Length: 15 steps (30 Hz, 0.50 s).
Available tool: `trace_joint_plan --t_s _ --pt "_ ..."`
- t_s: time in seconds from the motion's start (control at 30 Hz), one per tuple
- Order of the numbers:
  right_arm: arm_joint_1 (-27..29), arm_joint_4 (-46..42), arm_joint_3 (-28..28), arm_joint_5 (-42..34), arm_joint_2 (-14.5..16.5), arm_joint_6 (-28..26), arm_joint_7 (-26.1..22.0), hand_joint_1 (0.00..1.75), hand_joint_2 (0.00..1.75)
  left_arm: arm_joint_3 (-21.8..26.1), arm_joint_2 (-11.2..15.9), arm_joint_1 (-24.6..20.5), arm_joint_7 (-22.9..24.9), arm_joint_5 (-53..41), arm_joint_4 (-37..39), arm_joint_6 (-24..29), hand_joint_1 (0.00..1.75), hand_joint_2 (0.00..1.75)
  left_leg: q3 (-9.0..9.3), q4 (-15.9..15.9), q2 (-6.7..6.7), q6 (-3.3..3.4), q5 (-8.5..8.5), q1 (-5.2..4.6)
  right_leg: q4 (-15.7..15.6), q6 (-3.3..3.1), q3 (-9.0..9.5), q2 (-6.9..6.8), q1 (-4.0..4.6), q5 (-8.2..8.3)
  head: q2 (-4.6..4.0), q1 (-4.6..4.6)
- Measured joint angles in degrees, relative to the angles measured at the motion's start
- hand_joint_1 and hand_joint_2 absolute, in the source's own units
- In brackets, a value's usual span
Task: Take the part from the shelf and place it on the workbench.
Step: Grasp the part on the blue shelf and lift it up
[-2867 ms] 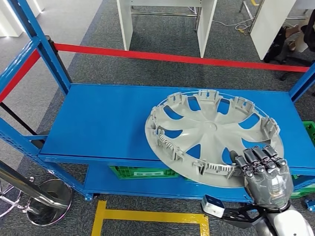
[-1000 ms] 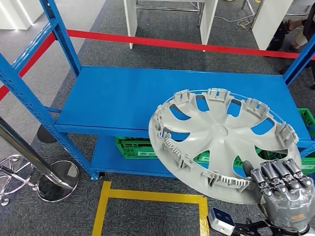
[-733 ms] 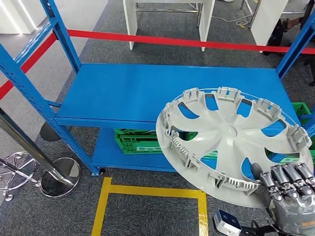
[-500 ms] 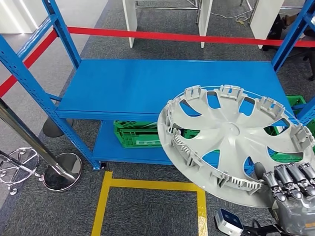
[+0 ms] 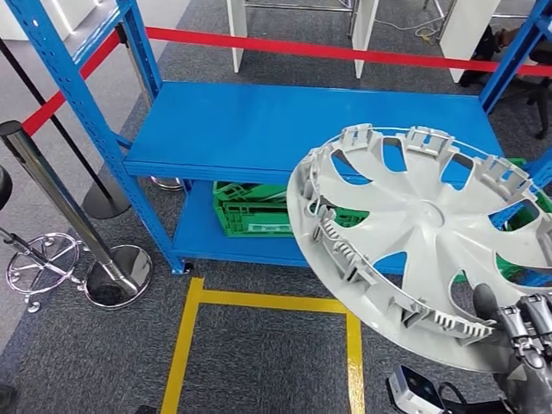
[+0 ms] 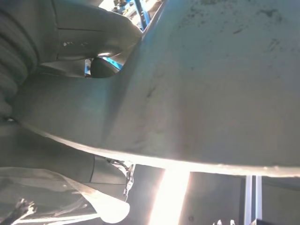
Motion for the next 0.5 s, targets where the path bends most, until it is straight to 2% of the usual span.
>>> trace_joint_plan --t_s 0.03,0.07,0.1,0.13,0.17,0.2,0.27,0.3,0.33,0.37,0.4,0.43,0.47,0.5 --pt "-0.05 -0.19 -0.02 0.01 0.00 0.00 0.08 1.75 1.75 -0.09 -0.09 -0.01 0.03 -0.03 -0.09 0.00 0.00 0.00 -1.12 0.24 0.02 -0.14 0.69 0.02 -0.91 0.05 1.74 0.00 -0.01 1.87 0.00 -0.01" --pt "-0.12 -0.39 -0.06 0.01 0.00 0.00 0.17 1.75 1.75 -0.21 -0.17 -0.04 0.05 -0.07 -0.19 -0.01 0.00 0.00 -2.16 0.60 0.02 -0.33 1.32 0.07 -3.64 0.09 4.37 0.00 -0.03 3.55 0.00 0.00" --pt "-0.24 -0.66 -0.13 0.02 0.01 0.00 0.25 1.75 1.75 -0.36 -0.23 -0.08 0.04 -0.17 -0.28 -0.01 0.00 0.00 -3.15 1.10 0.00 -0.56 1.84 0.03 -7.93 0.12 7.79 -0.01 -0.03 4.10 0.00 0.03" --pt "-0.38 -1.01 -0.21 0.02 0.01 0.00 0.32 1.75 1.75 -0.54 -0.30 -0.12 -0.01 -0.31 -0.37 -0.01 0.00 0.00 -3.97 1.65 -0.03 -0.84 2.32 -0.02 -12.58 -0.02 11.08 0.04 0.00 3.54 0.00 0.01" --pt "-0.48 -1.39 -0.34 0.02 0.01 0.00 0.34 1.75 1.75 -0.71 -0.34 -0.19 -0.08 -0.46 -0.43 0.01 0.00 0.00 -4.54 2.09 -0.06 -1.11 2.84 -0.09 -16.07 -0.25 13.23 0.09 0.06 2.49 0.00 0.01" --pt "-0.56 -1.82 -0.49 0.02 0.02 0.00 0.33 1.75 1.75 -0.85 -0.39 -0.23 -0.14 -0.67 -0.47 0.08 0.00 0.00 -4.96 2.34 -0.08 -1.37 3.37 -0.15 -18.19 -0.58 14.31 0.13 0.17 1.53 0.00 0.01" --pt "-0.64 -2.67 -0.83 0.02 0.02 0.00 0.31 1.75 1.75 -1.07 -0.49 -0.26 -0.21 -0.99 -0.51 0.26 0.00 0.00 -5.41 2.48 -0.13 -1.92 4.17 -0.06 -18.54 -1.54 13.54 0.02 0.21 1.64 0.00 0.06" --pt "-0.70 -3.03 -0.99 0.02 0.03 0.01 0.29 1.75 1.75 -1.16 -0.52 -0.23 -0.20 -1.10 -0.52 0.34 0.00 0.00 -5.67 2.99 -0.17 -2.26 3.24 0.03 -18.42 -2.04 13.01 -0.09 0.16 2.11 0.00 0.03" --pt "-0.77 -3.39 -1.16 0.02 0.05 0.01 0.27 1.75 1.75 -1.25 -0.58 -0.22 -0.19 -1.14 -0.54 0.38 0.00 0.00 -6.03 4.42 -0.20 -2.62 1.16 0.13 -18.39 -2.51 12.44 -0.21 0.08 2.69 0.00 -0.10" --pt "-0.83 -3.71 -1.29 0.02 0.08 0.02 0.26 1.75 1.75 -1.32 -0.65 -0.22 -0.18 -1.16 -0.56 0.40 0.00 0.00 -6.50 6.91 -0.21 -2.95 -1.85 0.28 -18.35 -2.84 11.82 -0.31 0.04 3.31 0.00 -0.22" --pt "-0.84 -3.95 -1.39 0.03 0.13 0.02 0.23 1.75 1.75 -1.37 -0.75 -0.24 -0.17 -1.18 -0.62 0.41 0.00 0.00 -7.00 10.41 -0.20 -3.25 -5.21 0.40 -18.28 -3.04 11.13 -0.33 0.10 3.95 0.00 -0.39" --pt "-0.85 -4.16 -1.45 0.03 0.18 0.02 0.22 1.75 1.75 -1.42 -0.85 -0.28 -0.17 -1.21 -0.69 0.42 0.00 0.00 -7.37 14.24 -0.20 -3.46 -7.67 0.52 -18.16 -3.11 10.49 -0.38 0.17 4.61 0.00 -0.48" --pt "-0.86 -4.29 -1.47 0.02 0.24 0.02 0.22 1.75 1.75 -1.49 -0.91 -0.33 -0.17 -1.23 -0.75 0.42 0.00 0.00 -7.39 17.29 -0.20 -3.57 -8.75 0.61 -17.92 -3.13 9.69 -0.41 0.25 5.26 0.00 -0.48" --pt "-0.86 -4.40 -1.48 0.02 0.29 0.02 0.20 1.75 1.75 -1.61 -0.95 -0.39 -0.17 -1.26 -0.81 0.43 0.00 0.00 -6.82 18.90 -0.20 -3.58 -8.42 0.67 -17.58 -3.08 8.78 -0.43 0.31 5.84 0.00 -0.51"
